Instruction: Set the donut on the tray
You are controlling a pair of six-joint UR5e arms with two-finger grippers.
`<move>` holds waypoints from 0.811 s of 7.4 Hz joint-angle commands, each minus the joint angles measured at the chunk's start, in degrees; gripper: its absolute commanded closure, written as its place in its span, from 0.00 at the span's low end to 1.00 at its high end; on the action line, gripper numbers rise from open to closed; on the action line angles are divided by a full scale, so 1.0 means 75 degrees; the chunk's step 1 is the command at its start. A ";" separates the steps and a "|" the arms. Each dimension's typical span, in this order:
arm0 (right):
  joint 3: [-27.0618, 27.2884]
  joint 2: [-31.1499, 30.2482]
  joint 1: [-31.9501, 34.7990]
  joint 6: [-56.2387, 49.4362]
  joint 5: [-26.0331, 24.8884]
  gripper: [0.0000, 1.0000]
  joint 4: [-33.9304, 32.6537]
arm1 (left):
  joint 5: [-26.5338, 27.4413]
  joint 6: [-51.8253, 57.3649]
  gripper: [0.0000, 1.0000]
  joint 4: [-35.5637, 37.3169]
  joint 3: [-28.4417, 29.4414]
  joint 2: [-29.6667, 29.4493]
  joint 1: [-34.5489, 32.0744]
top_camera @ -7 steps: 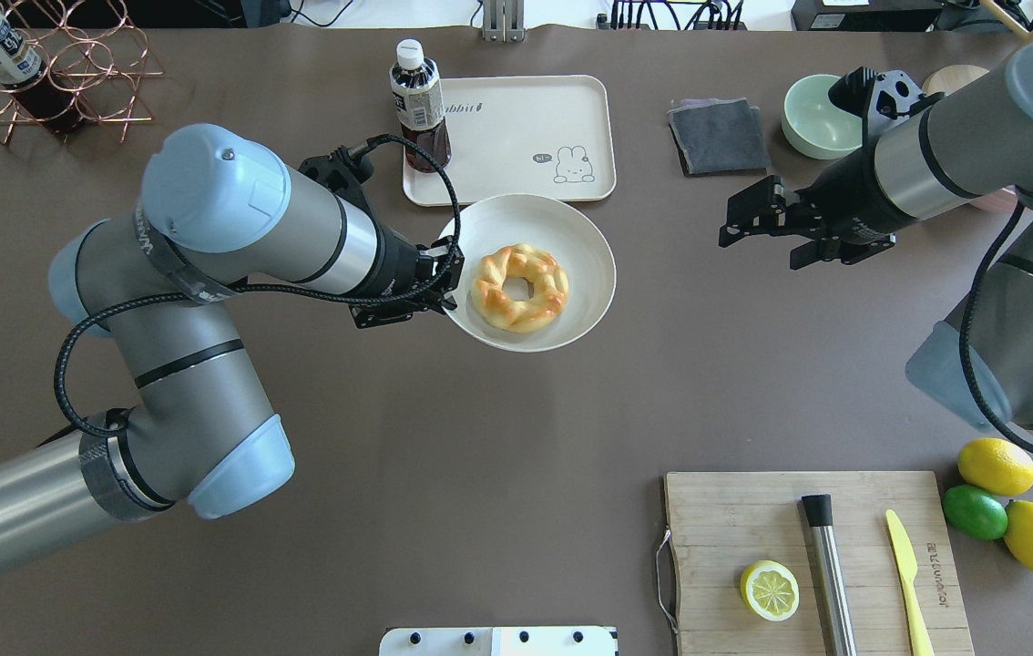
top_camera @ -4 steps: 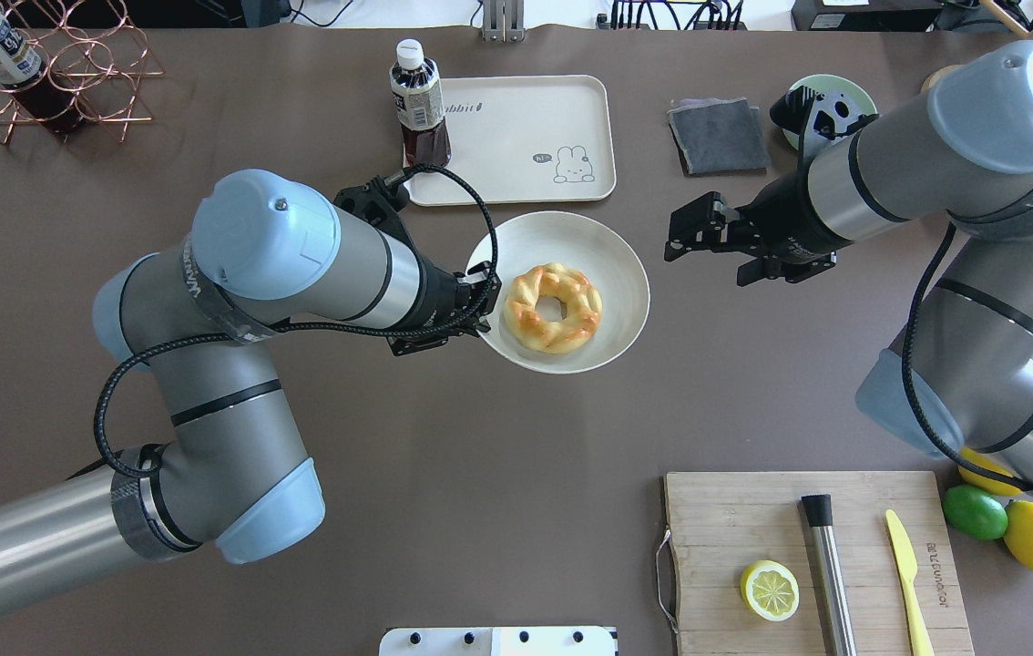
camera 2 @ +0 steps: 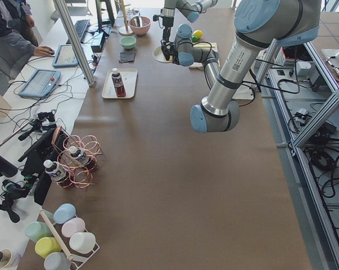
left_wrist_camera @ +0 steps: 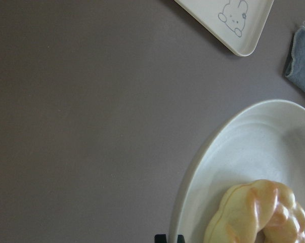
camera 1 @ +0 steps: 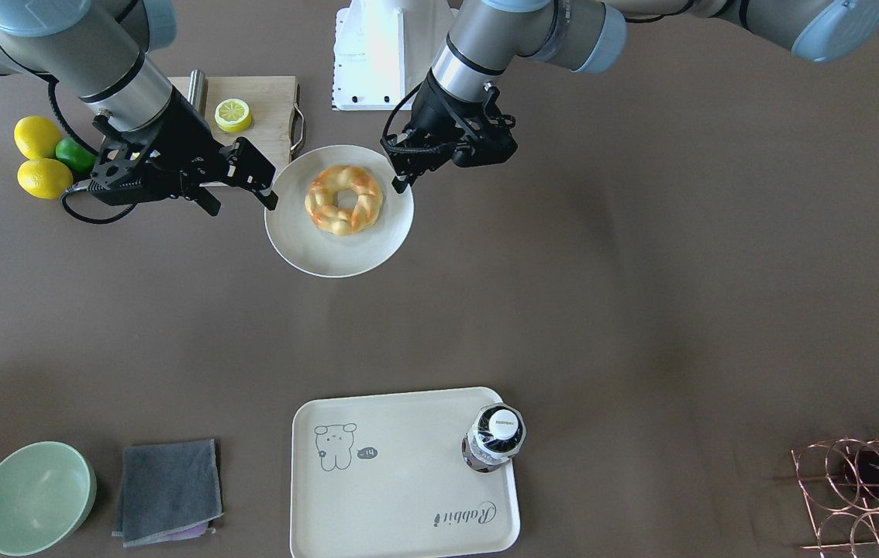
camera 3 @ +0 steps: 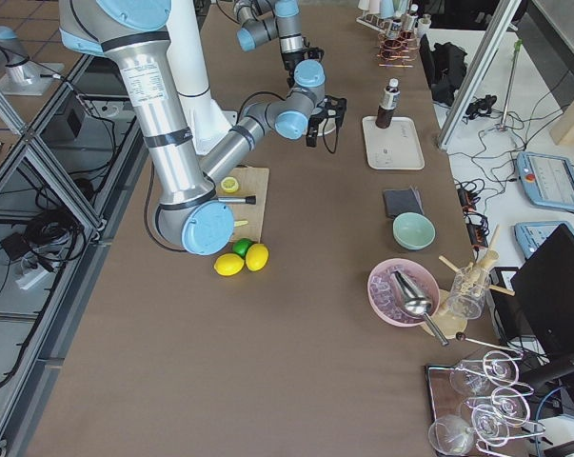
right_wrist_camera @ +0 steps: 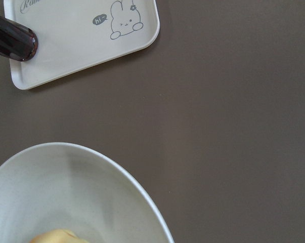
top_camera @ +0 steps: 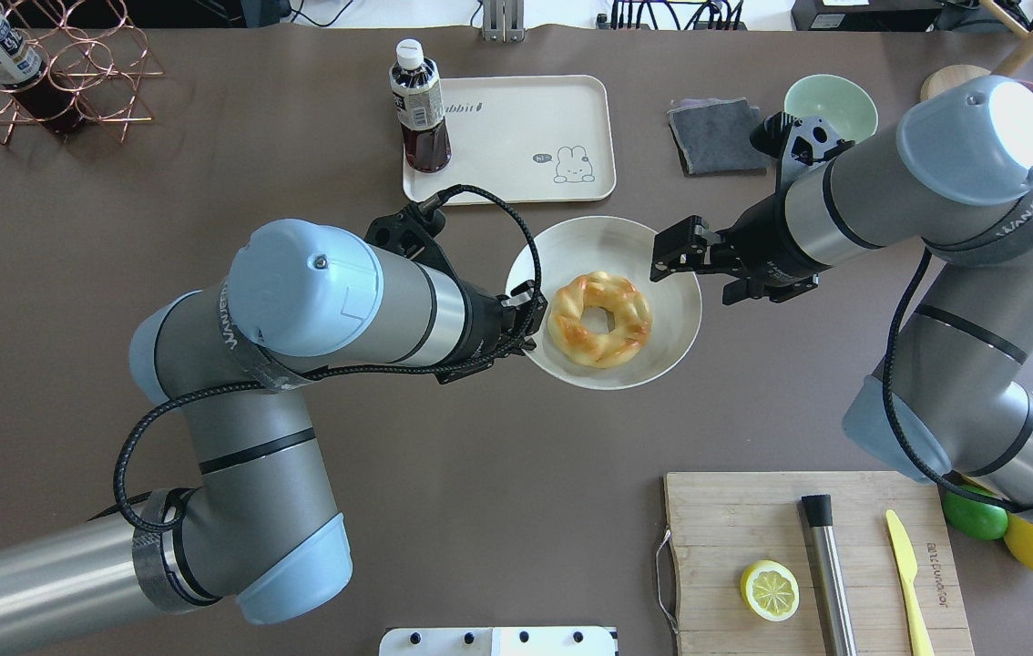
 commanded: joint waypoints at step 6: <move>0.0287 -0.0155 -0.0128 0.0238 -0.0057 1.00 0.0030 | 0.0041 -0.0107 1.00 -0.0011 -0.0125 0.0058 0.0022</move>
